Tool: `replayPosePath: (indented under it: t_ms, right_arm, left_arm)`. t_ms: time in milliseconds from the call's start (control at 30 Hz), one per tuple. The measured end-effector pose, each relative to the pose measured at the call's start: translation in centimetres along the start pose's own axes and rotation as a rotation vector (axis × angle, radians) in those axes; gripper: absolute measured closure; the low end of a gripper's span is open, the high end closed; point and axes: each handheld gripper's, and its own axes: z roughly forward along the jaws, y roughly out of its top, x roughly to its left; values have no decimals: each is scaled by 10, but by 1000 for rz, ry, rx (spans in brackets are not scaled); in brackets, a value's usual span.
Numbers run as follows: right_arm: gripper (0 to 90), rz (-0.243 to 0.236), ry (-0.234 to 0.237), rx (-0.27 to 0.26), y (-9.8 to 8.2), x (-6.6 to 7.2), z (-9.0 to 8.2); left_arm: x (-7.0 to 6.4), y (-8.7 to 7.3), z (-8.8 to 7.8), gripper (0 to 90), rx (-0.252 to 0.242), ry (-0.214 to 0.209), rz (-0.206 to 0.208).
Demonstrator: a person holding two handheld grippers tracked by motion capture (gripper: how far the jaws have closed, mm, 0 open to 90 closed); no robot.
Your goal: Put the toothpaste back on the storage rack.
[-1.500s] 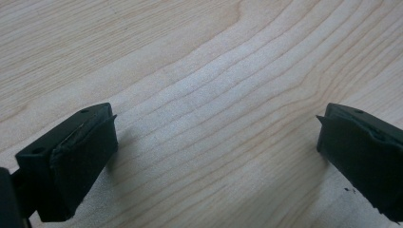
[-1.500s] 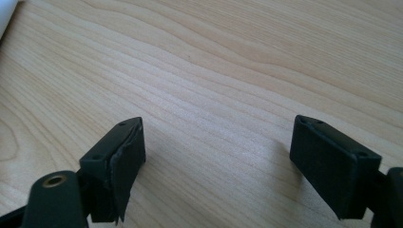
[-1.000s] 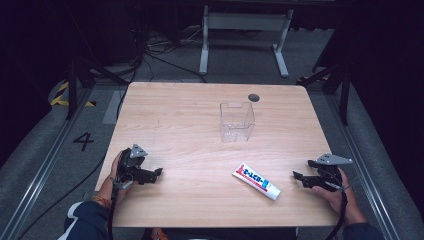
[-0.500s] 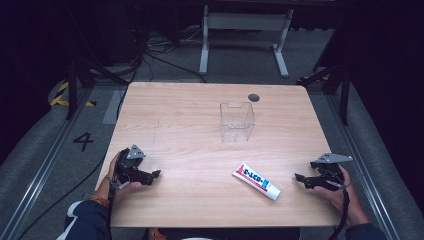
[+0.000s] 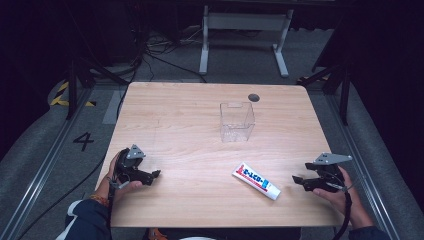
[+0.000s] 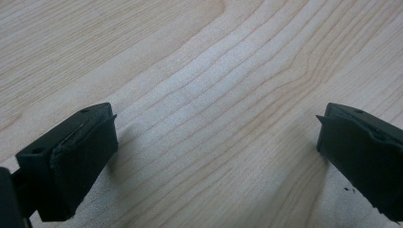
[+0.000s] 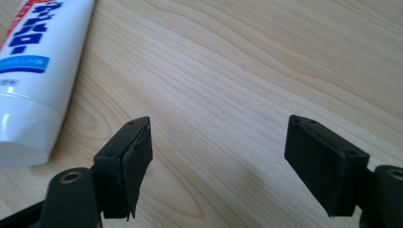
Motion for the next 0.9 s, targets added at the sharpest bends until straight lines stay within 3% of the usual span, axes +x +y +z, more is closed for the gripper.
replayPosePath:
  t_ms: [133, 233, 467, 900]
  right_arm:
    - [251, -8, 9, -4, 6, 5, -2]
    - [257, -48, 23, -1, 14, 15, -4]
    - [257, -86, 53, -2, 27, 28, -3]
    - [256, -169, 75, 38, 60, 54, 14]
  left_arm:
    - [0, 0, 0, 2, 0, 0, 1]
    - [0, 0, 0, 2, 0, 0, 1]
    - [0, 0, 0, 2, -1, 1, 3]
    - [0, 0, 0, 2, -1, 1, 2]
